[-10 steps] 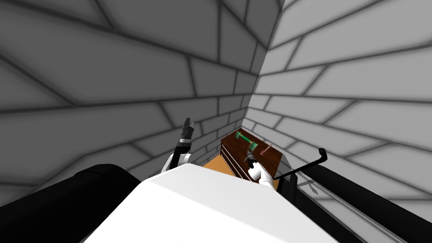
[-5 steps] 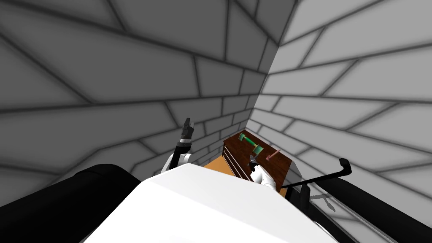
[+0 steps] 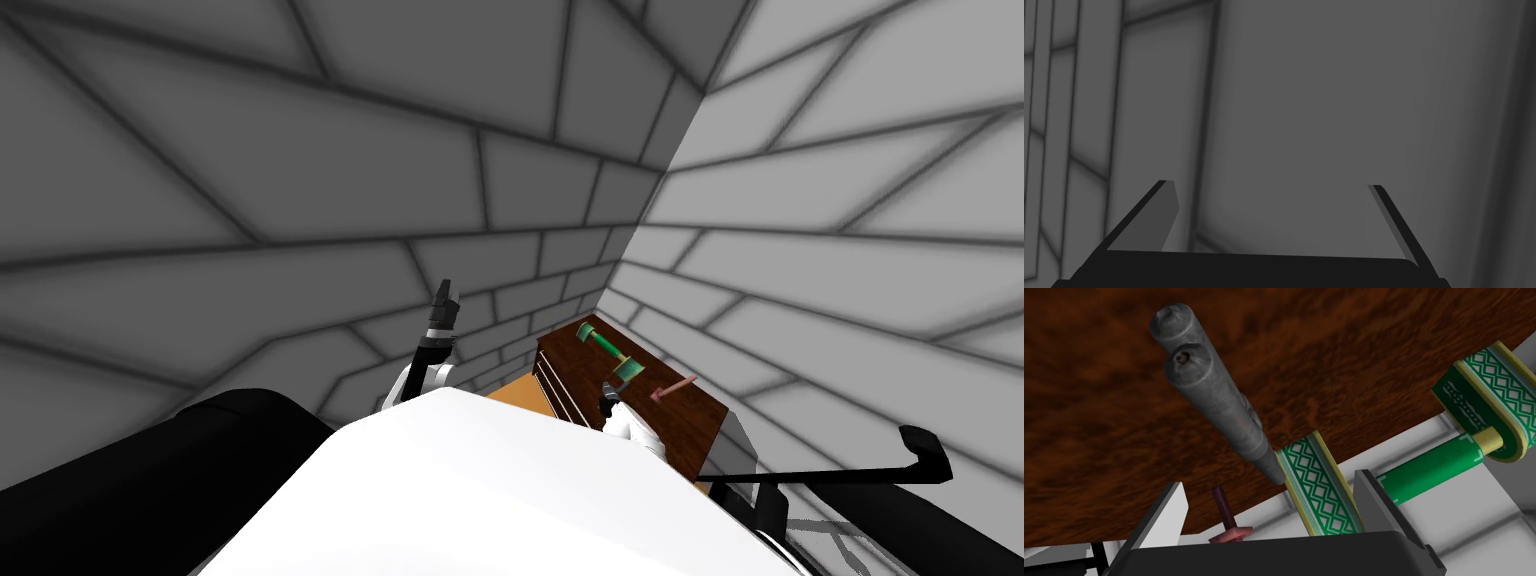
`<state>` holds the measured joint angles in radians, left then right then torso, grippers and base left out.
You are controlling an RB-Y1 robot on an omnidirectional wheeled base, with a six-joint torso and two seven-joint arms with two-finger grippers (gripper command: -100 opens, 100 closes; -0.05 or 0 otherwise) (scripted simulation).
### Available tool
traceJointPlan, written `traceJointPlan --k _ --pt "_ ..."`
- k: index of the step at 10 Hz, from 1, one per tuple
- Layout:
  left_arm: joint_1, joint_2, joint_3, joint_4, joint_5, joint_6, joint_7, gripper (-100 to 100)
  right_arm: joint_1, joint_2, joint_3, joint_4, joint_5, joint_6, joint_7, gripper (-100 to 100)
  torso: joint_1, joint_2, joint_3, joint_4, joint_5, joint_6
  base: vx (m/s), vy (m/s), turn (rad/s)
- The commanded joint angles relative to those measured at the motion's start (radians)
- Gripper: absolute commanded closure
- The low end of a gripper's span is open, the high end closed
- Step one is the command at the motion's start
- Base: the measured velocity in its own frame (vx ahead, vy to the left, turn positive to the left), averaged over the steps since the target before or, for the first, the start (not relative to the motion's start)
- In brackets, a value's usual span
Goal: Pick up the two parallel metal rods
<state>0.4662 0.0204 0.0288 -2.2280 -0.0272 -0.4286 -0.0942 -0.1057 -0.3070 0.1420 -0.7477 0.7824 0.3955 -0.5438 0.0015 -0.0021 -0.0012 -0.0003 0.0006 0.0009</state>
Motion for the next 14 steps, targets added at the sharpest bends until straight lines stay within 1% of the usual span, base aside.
traceJointPlan --k 1,2,5,6,7,9,10,11,12,14 --pt "0.0 0.0 0.0 0.0 0.0 0.0 0.0 0 -0.011 0.008 -0.007 0.05 0.05 0.006 -0.027 -100 0.0 0.0 0.0 0.0 0.0 0.0 0.032 0.004 0.094" --pt "0.0 0.0 0.0 0.0 0.0 0.0 0.0 0 -0.01 0.002 -0.006 0.091 0.067 0.022 -0.025 -100 0.0 0.001 0.0 0.0 0.0 0.001 0.043 0.006 0.163" --pt "0.0 0.0 0.0 0.0 0.0 0.0 0.0 0 -0.004 -0.015 -0.005 0.183 0.105 0.059 -0.018 -100 0.0 -0.002 -0.001 0.0 0.0 0.0 0.068 0.009 0.269" --pt "0.0 0.0 0.0 0.0 0.0 0.0 0.0 0 -0.004 -0.015 -0.005 0.183 0.105 0.059 -0.018 -100 0.0 -0.002 -0.001 0.0 0.0 0.0 0.039 0.002 0.047" --pt "0.001 0.0 0.0 0.001 0.0 0.0 0.0 0 0.001 -0.022 -0.006 0.221 0.119 0.073 -0.013 -100 0.0 -0.001 -0.001 0.0 0.0 0.002 0.03 0.005 0.189" --pt "0.002 0.0 -0.001 0.001 0.0 0.0 0.0 0 0.003 -0.023 -0.006 0.211 0.115 0.071 -0.009 -100 0.002 -0.003 -0.001 0.0 0.0 0.001 0.022 0.001 0.065" --pt "0.002 0.0 -0.001 0.001 0.0 0.0 0.0 0 0.002 -0.023 -0.006 0.214 0.117 0.071 -0.011 0 0.002 -0.002 -0.001 0.0 0.0 0.001 0.0 0.0 0.0" --pt "0.002 0.0 -0.001 0.001 0.0 0.0 0.0 0 0.002 -0.002 -0.056 0.214 0.084 0.021 0.039 -100 0.002 -0.001 -0.001 0.0 0.0 0.001 -0.007 -0.005 0.316" --pt "0.002 0.0 -0.001 0.001 0.0 0.0 0.0 0 0.002 -0.002 -0.082 0.214 0.084 0.013 0.055 -100 0.002 -0.001 0.0 0.001 0.0 0.0 -0.008 -0.017 0.182" --pt "0.002 0.0 -0.001 0.001 0.0 0.0 0.0 0 0.002 -0.002 -0.143 0.214 0.084 0.013 0.112 -100 0.001 -0.001 0.0 0.001 -0.001 0.001 -0.005 -0.006 -0.015"
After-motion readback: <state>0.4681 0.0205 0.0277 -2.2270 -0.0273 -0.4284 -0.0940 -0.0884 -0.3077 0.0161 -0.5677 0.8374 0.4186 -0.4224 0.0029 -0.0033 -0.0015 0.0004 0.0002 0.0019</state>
